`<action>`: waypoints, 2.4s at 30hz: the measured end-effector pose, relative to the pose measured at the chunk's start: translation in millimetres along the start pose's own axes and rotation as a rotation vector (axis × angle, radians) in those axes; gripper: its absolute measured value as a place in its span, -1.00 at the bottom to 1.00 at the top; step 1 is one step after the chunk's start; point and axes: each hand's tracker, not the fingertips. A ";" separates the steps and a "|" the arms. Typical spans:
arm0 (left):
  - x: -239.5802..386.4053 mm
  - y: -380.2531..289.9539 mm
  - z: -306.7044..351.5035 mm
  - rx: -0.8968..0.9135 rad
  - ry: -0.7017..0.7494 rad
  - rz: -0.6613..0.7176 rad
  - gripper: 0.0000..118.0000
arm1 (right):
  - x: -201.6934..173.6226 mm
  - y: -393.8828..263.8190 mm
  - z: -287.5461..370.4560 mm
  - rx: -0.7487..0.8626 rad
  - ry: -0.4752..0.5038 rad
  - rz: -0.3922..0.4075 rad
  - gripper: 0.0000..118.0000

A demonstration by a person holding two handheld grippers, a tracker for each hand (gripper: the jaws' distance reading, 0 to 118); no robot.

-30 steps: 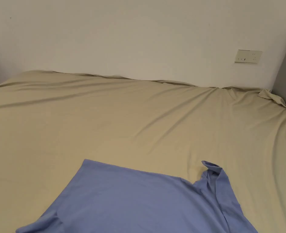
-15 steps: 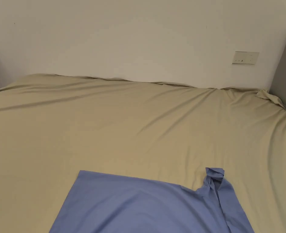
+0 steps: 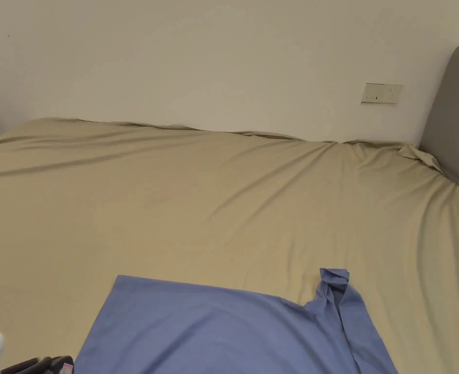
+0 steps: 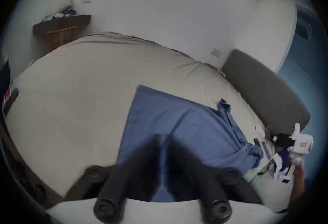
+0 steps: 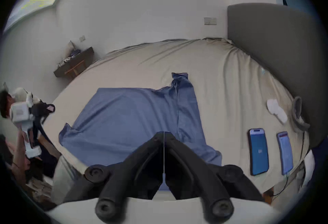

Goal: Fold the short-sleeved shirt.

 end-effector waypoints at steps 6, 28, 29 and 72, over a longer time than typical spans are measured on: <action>-6.1 65.0 -89.5 -0.034 0.023 -0.059 -1.00 | -2.9 12.0 -27.1 -0.070 0.034 0.024 -0.95; -29.4 126.7 -316.1 -0.508 0.166 -0.039 -0.99 | 73.3 163.0 -249.9 -0.394 -0.096 -0.011 0.62; -33.1 122.9 -314.1 -0.498 0.115 0.011 -0.99 | 76.5 165.4 -269.9 -0.437 -0.124 -0.001 0.87; -48.3 40.1 -8.7 -0.142 -0.115 -0.032 -0.99 | 59.0 65.5 -6.8 -0.194 0.176 0.031 -0.86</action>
